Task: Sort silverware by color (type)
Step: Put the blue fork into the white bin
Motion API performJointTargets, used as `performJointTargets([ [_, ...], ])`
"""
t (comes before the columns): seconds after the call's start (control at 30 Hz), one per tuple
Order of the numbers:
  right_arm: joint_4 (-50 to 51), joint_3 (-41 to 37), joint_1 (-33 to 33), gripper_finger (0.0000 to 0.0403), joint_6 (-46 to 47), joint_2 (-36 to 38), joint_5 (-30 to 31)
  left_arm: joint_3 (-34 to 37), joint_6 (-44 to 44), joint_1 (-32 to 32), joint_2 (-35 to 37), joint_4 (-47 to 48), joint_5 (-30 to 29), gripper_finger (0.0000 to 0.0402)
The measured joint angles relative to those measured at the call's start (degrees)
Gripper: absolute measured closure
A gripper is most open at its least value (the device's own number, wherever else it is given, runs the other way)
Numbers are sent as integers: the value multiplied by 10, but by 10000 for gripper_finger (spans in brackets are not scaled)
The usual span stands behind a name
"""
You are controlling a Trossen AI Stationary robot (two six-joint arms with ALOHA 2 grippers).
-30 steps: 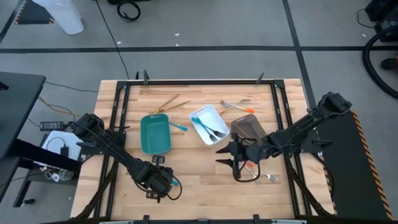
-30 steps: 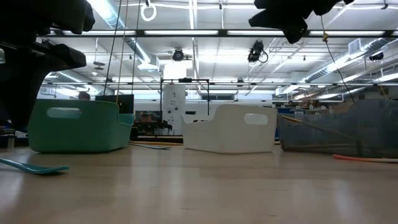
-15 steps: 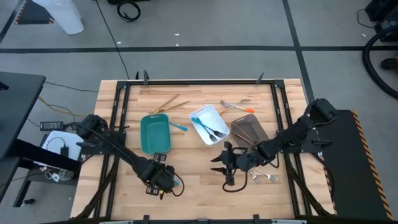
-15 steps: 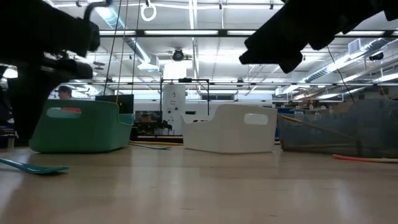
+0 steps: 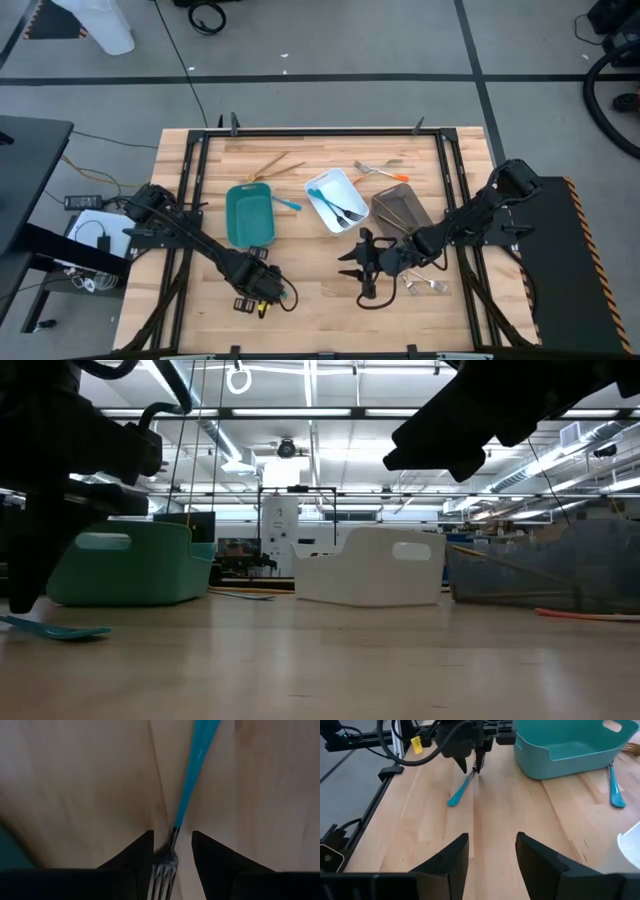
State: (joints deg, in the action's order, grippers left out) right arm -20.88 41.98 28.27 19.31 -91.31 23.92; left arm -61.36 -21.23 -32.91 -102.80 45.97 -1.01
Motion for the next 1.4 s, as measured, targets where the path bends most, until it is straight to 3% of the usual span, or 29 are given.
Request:
performJointTargets([
  [0.37,0,0,0,236,0,0,0,-3,-21,-10,-37,-4,0,264],
  [0.7,0,0,0,237,0,0,0,-2,-34,-10,-35,-1,4,380],
  [0.93,1,0,0,237,13,0,0,-30,-35,-11,-38,35,-11,389],
  [1.1,8,0,0,238,16,0,6,-57,-39,-11,-40,32,-65,389],
  [1.4,26,0,-3,238,24,6,50,-64,-101,-10,-39,-25,-241,389],
])
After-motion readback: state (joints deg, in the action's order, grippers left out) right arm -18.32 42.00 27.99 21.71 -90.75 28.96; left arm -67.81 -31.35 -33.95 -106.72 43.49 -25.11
